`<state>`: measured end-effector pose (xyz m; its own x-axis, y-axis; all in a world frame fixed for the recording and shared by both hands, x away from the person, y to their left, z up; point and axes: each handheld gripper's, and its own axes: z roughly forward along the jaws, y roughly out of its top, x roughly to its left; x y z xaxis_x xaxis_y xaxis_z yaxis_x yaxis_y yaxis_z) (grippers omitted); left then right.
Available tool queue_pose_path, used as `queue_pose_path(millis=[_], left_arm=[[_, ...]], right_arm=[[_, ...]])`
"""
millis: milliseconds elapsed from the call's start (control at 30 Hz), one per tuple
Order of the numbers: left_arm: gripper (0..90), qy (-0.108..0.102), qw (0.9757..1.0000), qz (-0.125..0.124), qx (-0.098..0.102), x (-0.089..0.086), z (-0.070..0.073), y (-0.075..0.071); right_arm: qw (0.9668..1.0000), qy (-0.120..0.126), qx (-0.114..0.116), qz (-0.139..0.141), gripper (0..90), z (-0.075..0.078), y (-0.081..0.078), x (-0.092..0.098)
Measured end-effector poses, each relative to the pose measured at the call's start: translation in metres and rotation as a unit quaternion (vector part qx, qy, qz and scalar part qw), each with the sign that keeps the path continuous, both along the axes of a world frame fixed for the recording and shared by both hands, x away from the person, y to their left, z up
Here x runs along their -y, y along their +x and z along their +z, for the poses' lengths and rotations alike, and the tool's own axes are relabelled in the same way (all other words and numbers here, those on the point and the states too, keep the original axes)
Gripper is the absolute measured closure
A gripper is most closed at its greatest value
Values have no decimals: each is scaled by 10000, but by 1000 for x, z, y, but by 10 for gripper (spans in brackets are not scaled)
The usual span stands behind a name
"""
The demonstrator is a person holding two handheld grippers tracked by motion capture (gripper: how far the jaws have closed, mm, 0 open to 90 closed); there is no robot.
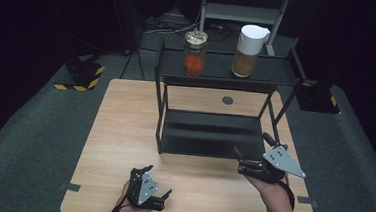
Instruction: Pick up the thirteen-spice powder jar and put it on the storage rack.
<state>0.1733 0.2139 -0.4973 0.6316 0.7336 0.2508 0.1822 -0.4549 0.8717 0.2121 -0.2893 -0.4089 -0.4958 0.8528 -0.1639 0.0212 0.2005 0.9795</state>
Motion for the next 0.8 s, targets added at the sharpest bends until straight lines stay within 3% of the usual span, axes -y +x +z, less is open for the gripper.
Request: queue_pose_path(millis=[433,800], left_arm=[[6,-7,10000,-15,37,-1,-1,-1],[6,4,10000,-19,53,0,-1,-2]], right_arm=[[9984,-208,-524,-78,0,-45,-8,2],[9939,-489,-978,-172,0,-77,-12,4]])
